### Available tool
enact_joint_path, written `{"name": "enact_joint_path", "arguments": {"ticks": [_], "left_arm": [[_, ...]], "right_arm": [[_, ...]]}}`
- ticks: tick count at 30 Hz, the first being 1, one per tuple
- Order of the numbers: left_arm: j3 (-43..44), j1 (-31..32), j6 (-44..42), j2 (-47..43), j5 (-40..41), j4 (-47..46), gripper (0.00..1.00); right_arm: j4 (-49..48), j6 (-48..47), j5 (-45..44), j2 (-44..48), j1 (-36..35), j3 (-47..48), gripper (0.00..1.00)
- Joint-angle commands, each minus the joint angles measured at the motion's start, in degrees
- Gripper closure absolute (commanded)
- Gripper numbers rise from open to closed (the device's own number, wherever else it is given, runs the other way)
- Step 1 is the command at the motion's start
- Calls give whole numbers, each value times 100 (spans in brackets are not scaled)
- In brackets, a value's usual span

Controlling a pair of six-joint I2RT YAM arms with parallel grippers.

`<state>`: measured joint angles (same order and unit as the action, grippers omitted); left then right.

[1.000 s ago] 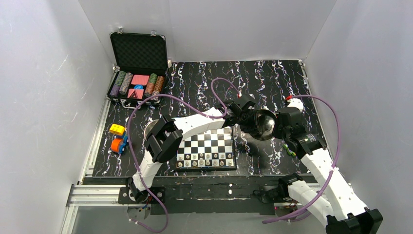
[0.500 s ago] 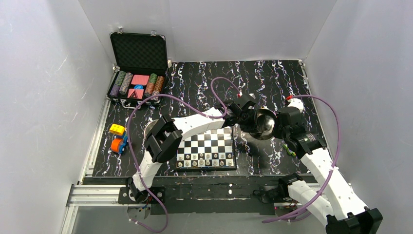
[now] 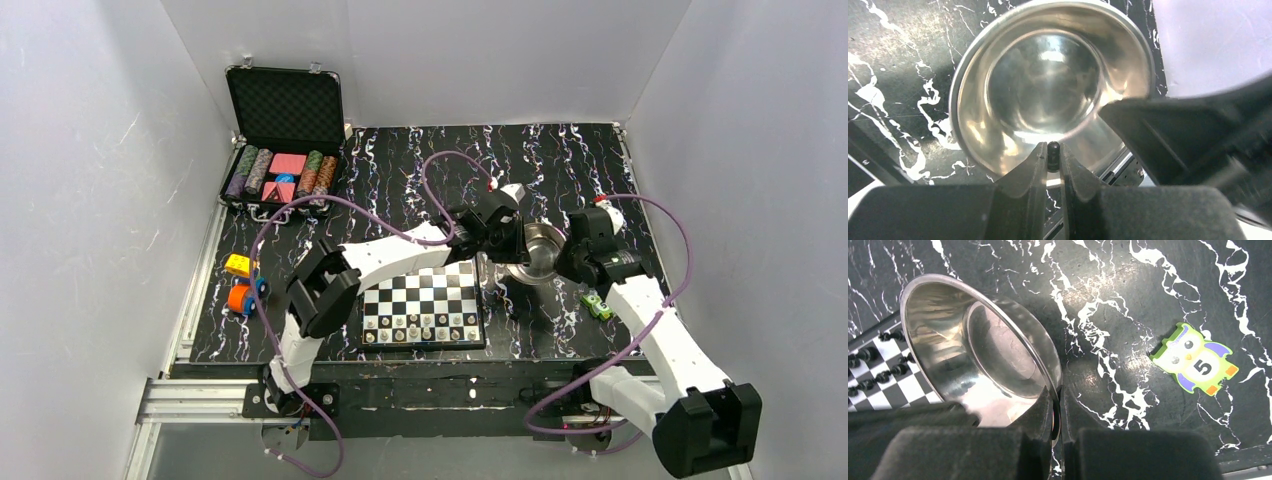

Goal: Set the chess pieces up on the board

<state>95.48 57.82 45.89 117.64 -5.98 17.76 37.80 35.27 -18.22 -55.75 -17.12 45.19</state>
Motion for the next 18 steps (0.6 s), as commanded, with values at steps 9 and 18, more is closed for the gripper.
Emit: {"name": "enact_joint_path", "arguments": {"ticks": [9, 18], "left_arm": [[-1405, -34, -1753, -2006, 779, -888, 100], [-4409, -38, -2567, -4405, 2703, -1736, 100]], "right_arm": [[-1344, 442, 2032, -729, 1245, -760, 99], [-1713, 678, 2437, -1706, 1644, -1048, 90]]}}
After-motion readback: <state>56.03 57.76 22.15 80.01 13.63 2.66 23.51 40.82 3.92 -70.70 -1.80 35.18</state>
